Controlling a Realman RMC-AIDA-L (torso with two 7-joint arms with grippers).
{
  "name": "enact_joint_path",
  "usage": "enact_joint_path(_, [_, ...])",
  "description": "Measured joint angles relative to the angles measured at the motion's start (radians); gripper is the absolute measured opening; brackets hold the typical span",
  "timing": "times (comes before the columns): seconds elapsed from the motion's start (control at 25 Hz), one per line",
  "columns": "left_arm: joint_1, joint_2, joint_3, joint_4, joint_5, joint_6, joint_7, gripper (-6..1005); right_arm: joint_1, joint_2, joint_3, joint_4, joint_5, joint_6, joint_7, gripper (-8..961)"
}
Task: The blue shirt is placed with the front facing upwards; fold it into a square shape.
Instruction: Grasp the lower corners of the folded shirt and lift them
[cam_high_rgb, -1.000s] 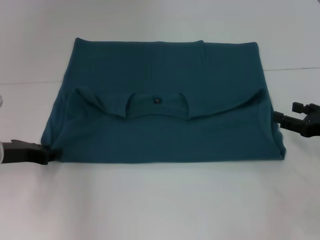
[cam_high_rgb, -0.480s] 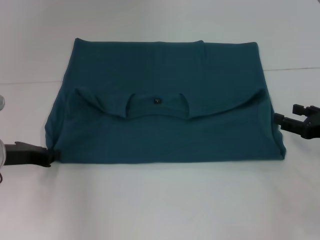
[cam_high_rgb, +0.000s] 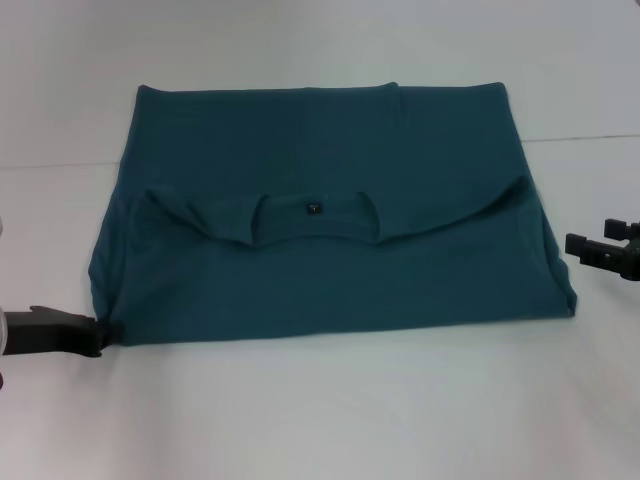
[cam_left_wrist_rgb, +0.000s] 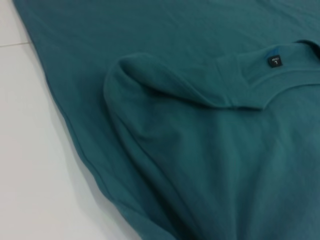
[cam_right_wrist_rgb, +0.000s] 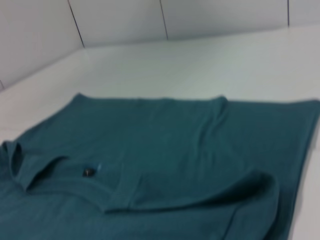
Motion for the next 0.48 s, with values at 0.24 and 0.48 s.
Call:
enact_joint_path(0.24, [0.01, -0.006, -0.001, 0.022, -0.032, 0.007, 0.004, 44, 0.018, -0.004, -0.123, -0.214, -0.179, -0.068, 0.335, 775])
enact_joint_path(0.48, [0.006, -0.002, -0.002, 0.025, -0.064, 0.008, 0.012, 44, 0.102, -0.06, -0.16, -0.31, -0.351, -0.223, 0.625, 775])
